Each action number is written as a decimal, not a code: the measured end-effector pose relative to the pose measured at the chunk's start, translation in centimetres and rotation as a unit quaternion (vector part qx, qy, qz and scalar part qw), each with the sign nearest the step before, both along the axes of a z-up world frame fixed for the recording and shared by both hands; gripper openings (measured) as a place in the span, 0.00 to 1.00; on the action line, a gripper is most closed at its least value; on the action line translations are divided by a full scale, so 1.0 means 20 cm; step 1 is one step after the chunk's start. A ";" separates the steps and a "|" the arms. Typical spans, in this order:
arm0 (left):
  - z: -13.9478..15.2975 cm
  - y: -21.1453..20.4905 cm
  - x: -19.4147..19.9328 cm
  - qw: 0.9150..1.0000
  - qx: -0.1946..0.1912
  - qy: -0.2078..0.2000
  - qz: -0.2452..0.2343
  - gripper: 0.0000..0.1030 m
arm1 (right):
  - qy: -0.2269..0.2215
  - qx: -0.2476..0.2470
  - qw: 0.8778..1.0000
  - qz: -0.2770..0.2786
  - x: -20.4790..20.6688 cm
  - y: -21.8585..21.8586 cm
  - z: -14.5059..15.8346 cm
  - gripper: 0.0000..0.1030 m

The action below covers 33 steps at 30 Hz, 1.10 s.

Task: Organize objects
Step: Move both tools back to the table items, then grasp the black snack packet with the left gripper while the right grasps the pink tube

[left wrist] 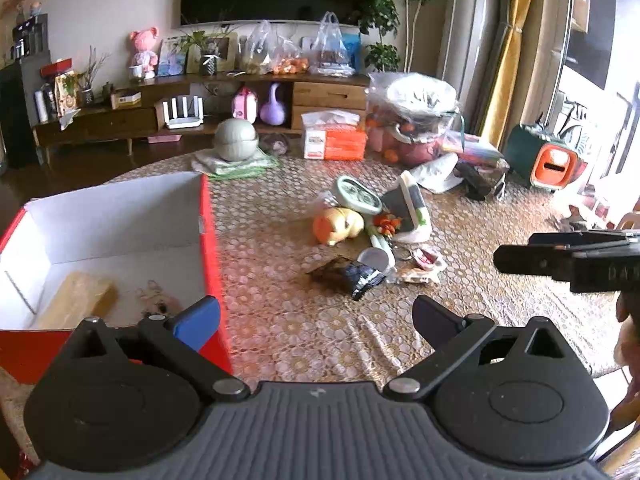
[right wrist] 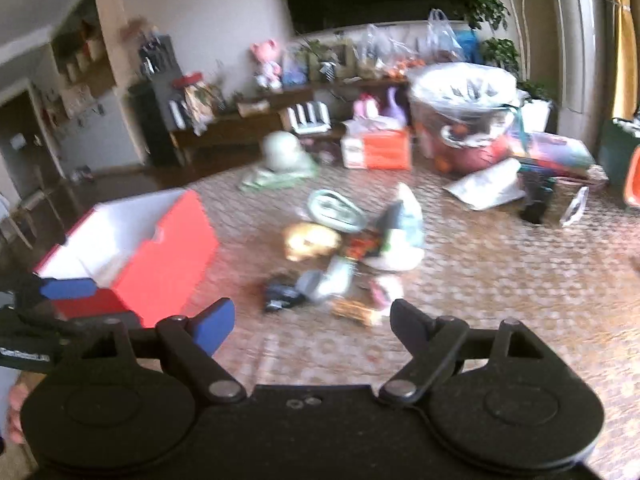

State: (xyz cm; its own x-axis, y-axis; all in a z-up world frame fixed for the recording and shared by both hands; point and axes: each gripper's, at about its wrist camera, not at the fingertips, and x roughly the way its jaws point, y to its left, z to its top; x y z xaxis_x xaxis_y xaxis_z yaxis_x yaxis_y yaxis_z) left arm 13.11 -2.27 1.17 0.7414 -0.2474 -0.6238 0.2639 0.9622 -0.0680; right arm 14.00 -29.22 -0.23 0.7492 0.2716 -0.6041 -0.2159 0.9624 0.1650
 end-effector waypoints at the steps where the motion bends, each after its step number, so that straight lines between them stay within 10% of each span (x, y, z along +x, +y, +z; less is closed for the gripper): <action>1: -0.02 -0.03 0.01 1.000 0.003 0.002 -0.001 1.00 | -0.003 -0.012 1.000 -0.001 0.01 -0.01 -0.01 0.82; 9: -0.17 -0.20 0.15 0.999 0.031 0.019 -0.022 1.00 | 0.002 -0.074 0.997 -0.001 0.14 -0.07 -0.10 0.82; 33: -0.49 -0.41 0.61 0.996 0.071 0.037 -0.035 1.00 | 0.060 -0.043 0.997 0.016 0.55 -0.08 -0.38 0.80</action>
